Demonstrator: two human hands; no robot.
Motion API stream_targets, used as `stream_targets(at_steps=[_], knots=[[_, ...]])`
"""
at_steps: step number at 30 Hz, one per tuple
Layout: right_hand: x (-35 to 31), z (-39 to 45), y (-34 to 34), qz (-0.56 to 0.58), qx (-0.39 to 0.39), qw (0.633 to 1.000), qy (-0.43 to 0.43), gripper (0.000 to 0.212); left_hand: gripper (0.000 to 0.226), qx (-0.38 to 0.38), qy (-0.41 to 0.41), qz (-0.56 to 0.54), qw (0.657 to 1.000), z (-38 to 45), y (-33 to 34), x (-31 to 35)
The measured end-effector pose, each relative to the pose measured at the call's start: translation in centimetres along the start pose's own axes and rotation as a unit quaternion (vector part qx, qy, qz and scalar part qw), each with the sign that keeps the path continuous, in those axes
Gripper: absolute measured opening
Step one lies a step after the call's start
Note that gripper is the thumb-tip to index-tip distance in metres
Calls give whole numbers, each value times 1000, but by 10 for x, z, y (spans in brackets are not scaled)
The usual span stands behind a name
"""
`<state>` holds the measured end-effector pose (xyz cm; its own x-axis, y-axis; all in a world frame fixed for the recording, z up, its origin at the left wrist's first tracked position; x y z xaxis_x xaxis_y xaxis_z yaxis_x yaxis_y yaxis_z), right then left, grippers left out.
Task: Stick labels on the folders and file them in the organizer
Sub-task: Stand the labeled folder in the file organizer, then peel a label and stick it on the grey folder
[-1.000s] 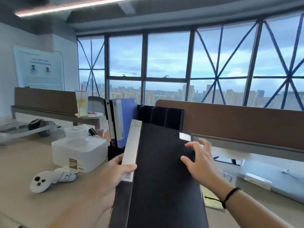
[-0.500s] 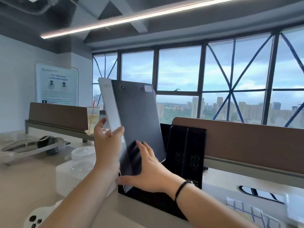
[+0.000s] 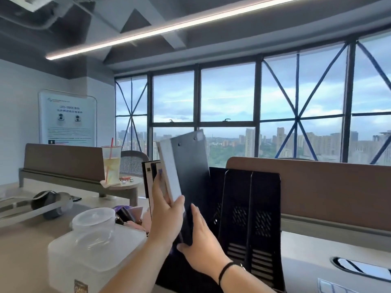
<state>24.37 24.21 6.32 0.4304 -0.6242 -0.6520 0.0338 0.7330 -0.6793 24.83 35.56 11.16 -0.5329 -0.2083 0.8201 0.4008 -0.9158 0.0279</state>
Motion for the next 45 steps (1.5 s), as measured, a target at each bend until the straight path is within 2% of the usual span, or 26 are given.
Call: stream_targets(at_steps=[3, 7, 12, 17, 20, 23, 26, 28, 31, 34, 37, 41, 45], knots=[[14, 3, 11, -6, -52, 998, 40, 105, 84, -19, 11, 40, 999, -7, 0, -16], [16, 7, 15, -17, -80, 993, 88, 104, 89, -40, 40, 111, 992, -17, -2, -25], [19, 3, 14, -40, -96, 991, 83, 101, 92, -26, 88, 205, 975, -24, -3, -12], [20, -14, -3, -70, -122, 987, 72, 99, 102, -61, 95, 285, 952, -36, -3, 0], [13, -40, -26, -54, -132, 989, 41, 95, 95, -91, 89, 312, 942, -52, 1, 8], [22, -75, -62, -44, -122, 991, 15, 89, 83, -84, 81, 345, 931, -78, 12, 14], [44, -118, -105, -66, -86, 994, -3, 76, 76, -96, 118, 339, 929, -117, 33, 29], [66, -149, -136, -72, -54, 996, 8, 67, 70, -137, 134, 318, 929, -144, 53, 34], [107, -191, -179, -74, -3, 996, 54, 57, 65, -250, 153, 245, 924, -185, 87, 38], [148, -231, -211, -69, 33, 989, 124, 54, 69, -361, 159, 190, 899, -224, 119, 46], [181, -267, -230, -61, 54, 980, 180, 53, 76, -445, 131, 198, 864, -253, 144, 47], [212, -297, -245, -73, 61, 970, 225, 62, 78, -488, 121, 234, 832, -271, 172, 40], [243, -312, -270, -160, 83, 952, 247, 73, 70, -517, 101, 243, 815, -278, 205, 34]])
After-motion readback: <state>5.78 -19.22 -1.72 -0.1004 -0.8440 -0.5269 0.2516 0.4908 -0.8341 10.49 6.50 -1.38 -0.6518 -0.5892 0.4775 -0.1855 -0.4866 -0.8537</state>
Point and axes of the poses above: each hand's wrist, its own z-axis towards the middle knuckle, its own y-axis out of the palm, x = y × z, the point moved 2 cm from there along z, towards the middle knuckle, and after that the axes turned 4 degrees about z, right-handed, at the moved point
